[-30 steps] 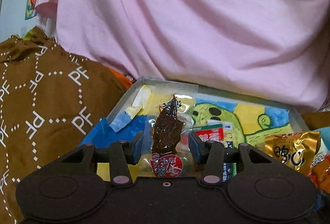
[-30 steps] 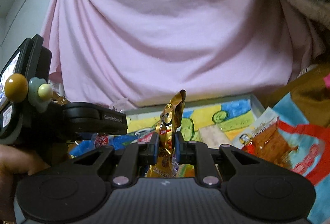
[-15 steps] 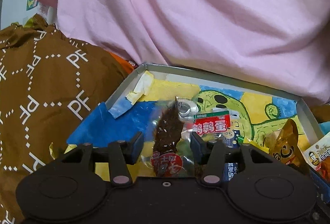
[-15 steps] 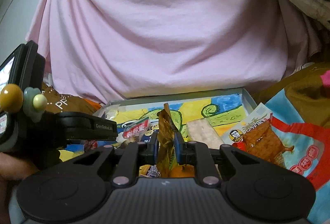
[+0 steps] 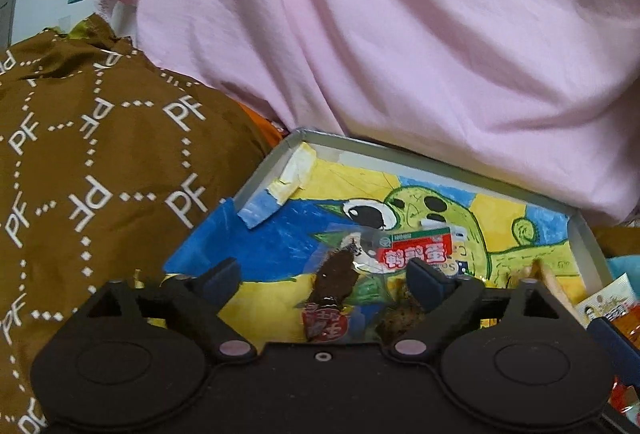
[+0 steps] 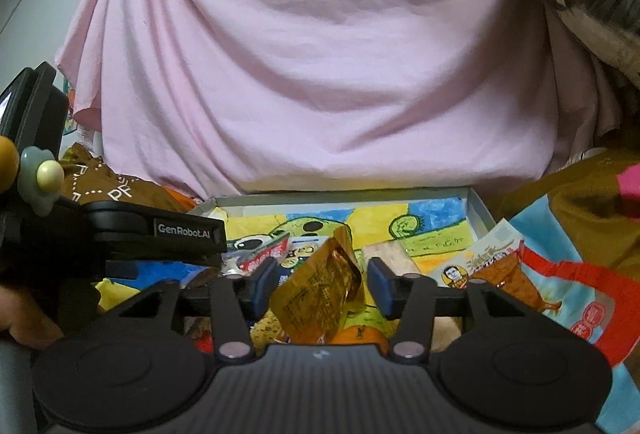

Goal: Organize snacks
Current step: 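Lower both packets into the tray and open both grippers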

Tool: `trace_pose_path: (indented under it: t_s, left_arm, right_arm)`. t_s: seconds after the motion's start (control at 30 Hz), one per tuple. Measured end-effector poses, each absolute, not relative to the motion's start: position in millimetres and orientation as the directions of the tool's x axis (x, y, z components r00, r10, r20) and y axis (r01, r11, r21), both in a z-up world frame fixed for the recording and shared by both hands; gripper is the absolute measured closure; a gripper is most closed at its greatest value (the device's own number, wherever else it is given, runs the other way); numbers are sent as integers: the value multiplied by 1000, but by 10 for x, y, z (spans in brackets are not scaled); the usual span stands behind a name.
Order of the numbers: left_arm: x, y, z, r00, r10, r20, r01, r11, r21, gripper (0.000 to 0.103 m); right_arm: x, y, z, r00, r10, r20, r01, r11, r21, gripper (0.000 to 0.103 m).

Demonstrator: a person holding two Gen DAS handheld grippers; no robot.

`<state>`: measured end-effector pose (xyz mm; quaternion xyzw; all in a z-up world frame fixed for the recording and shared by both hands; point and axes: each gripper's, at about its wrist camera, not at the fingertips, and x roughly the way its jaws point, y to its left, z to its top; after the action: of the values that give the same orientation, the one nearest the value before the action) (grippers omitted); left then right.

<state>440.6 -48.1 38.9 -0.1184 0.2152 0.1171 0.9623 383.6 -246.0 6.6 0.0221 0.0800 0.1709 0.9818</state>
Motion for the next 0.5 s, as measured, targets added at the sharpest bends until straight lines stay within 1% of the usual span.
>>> trace_pose_path:
  t_s: [0.1, 0.17, 0.23, 0.3, 0.43, 0.5]
  left_arm:
    - [4304, -423, 469, 888, 175, -424, -277, 942, -190, 3]
    - [4218, -394, 529, 896, 180, -406, -275, 943, -189, 1]
    - [4128, -363, 588, 901, 181, -394, -272, 943, -189, 1]
    - [4026, -325, 644, 906, 180, -384, -269, 944, -192, 1]
    - [3796, -241, 730, 912, 175, -371, -265, 942, -207, 1]
    - [3660, -187, 767, 913, 175, -369, -269, 937, -221, 1]
  right_arm:
    - [3770, -2455, 124, 931, 338, -140, -331, 941, 66, 33]
    - [3728, -2461, 168, 934, 331, -133, -325, 943, 66, 29]
    - [3665, -2468, 222, 938, 322, -125, -317, 946, 64, 25]
    - [3595, -2477, 272, 944, 311, -114, -305, 950, 66, 17]
    - [3422, -2497, 378, 952, 293, -93, -287, 955, 70, 11]
    - [3316, -2508, 420, 956, 283, -79, -277, 957, 79, 4]
